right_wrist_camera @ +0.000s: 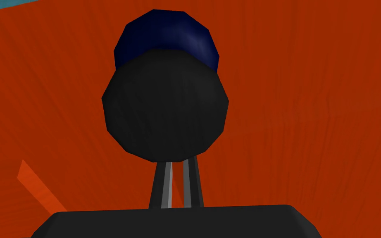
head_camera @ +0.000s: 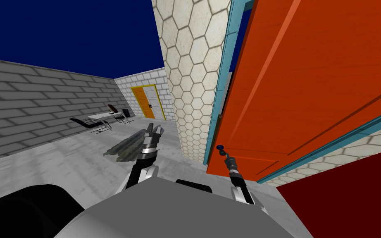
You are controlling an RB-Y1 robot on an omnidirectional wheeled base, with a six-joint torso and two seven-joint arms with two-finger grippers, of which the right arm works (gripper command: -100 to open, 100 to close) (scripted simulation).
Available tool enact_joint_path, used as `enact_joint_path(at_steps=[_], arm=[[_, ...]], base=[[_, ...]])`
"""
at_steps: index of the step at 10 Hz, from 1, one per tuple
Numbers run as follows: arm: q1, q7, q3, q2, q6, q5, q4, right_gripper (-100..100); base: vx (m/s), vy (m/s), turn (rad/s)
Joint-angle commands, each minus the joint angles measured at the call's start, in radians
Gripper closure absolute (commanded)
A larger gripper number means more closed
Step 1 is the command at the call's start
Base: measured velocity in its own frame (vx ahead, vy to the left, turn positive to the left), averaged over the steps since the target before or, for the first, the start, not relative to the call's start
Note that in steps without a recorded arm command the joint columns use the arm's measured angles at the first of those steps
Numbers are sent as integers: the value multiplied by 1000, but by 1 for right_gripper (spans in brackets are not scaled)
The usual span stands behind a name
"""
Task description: Pull the door open
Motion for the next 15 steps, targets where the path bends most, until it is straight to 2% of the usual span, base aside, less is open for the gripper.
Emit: enact_joint_path(at_steps=[1,8,9,10,11,12,15], arm=[[-2,-26,31,23,0,6,-22,100],[-2,-26,31,23,0,6,-22,100],[-2,-68,37,20,0,-10,-21,100],[-2,-68,37,20,0,-10,-21,100],[-2,-68,37,20,0,-10,2,100],[-2,-68,37,20,0,-10,-21,100],[-2,-68,37,20,0,-10,-21,100]], base=[[-38,-9,63],[-1,0,-6],[-36,-13,135],[-51,-29,69],[-33,-11,-3],[0,6,-6],[14,11,-17]])
